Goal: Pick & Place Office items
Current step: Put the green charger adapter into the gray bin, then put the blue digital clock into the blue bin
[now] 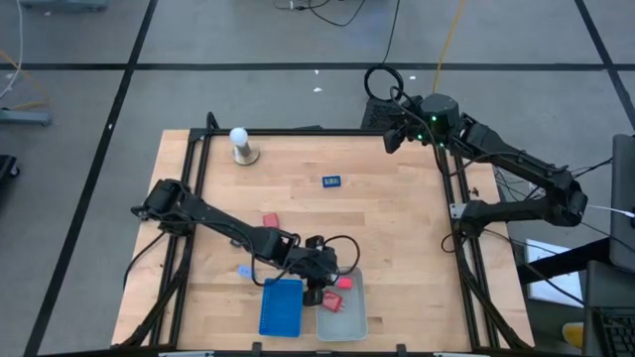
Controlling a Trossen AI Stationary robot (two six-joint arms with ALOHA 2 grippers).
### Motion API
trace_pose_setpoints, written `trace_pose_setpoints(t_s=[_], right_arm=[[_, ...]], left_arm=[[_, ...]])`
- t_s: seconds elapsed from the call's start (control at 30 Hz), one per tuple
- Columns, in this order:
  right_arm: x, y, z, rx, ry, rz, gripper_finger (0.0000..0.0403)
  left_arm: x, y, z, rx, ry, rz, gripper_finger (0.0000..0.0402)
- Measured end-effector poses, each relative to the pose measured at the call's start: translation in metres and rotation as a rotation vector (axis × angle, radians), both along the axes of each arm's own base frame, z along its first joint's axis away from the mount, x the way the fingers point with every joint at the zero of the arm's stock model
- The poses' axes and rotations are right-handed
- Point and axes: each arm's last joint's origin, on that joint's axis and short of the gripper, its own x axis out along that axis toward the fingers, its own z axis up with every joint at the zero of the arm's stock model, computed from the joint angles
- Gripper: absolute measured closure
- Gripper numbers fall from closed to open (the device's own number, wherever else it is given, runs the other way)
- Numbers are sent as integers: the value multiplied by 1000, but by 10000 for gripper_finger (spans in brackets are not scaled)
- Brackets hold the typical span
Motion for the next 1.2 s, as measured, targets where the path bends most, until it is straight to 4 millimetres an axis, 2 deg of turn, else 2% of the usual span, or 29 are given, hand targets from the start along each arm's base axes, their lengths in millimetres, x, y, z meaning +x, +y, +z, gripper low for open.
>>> trace_pose_setpoints(t_s=[0.13, 0.67, 0.73, 0.87, 0.97, 1.07, 1.2], right_arm=[[0, 0, 0, 0, 0, 0, 232], [0, 0, 0, -1, 0, 0, 232], [0, 0, 0, -1, -1, 0, 232], [0, 0, 0, 8, -7, -3, 232], [0, 0, 0, 15, -13, -6, 232], [0, 0, 0, 20, -16, 1, 232], [1, 1, 0, 32, -24, 35, 232]], left_arm=[[1, -1, -5, 14, 13, 1, 272], [3, -5, -3, 7, -26, 11, 272], [3, -6, -2, 0, -38, 7, 249], [3, -6, -2, -3, -40, 19, 166], [3, -6, -2, 5, -43, 31, 124], [3, -6, -2, 3, -43, 32, 105], [4, -6, -1, -12, -56, 41, 105]])
